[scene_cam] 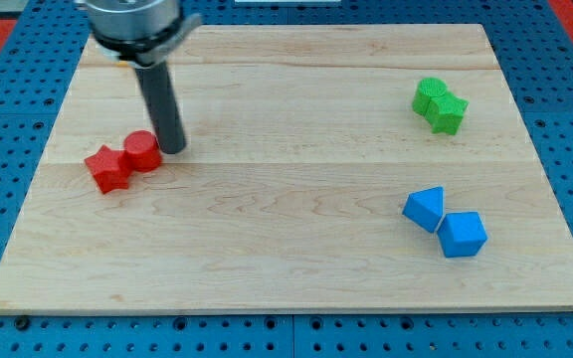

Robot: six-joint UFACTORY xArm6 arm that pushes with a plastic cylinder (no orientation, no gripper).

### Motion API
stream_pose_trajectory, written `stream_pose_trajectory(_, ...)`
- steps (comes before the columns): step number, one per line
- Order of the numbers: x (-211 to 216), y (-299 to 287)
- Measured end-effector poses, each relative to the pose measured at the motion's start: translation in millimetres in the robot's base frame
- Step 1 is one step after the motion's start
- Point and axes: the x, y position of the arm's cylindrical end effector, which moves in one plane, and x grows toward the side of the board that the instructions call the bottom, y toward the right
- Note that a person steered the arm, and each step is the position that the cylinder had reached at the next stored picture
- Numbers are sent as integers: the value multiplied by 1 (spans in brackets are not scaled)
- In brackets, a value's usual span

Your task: Move the yellow blocks to the right side

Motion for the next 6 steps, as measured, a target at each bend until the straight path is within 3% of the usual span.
stream_pose_trajectory(1, -7, -17)
stream_pose_trajectory(2, -56, -12)
stream_pose_trajectory(3, -119, -98)
stream_pose_trajectory(4, -176, -147)
stream_pose_trajectory(6, -199, -39)
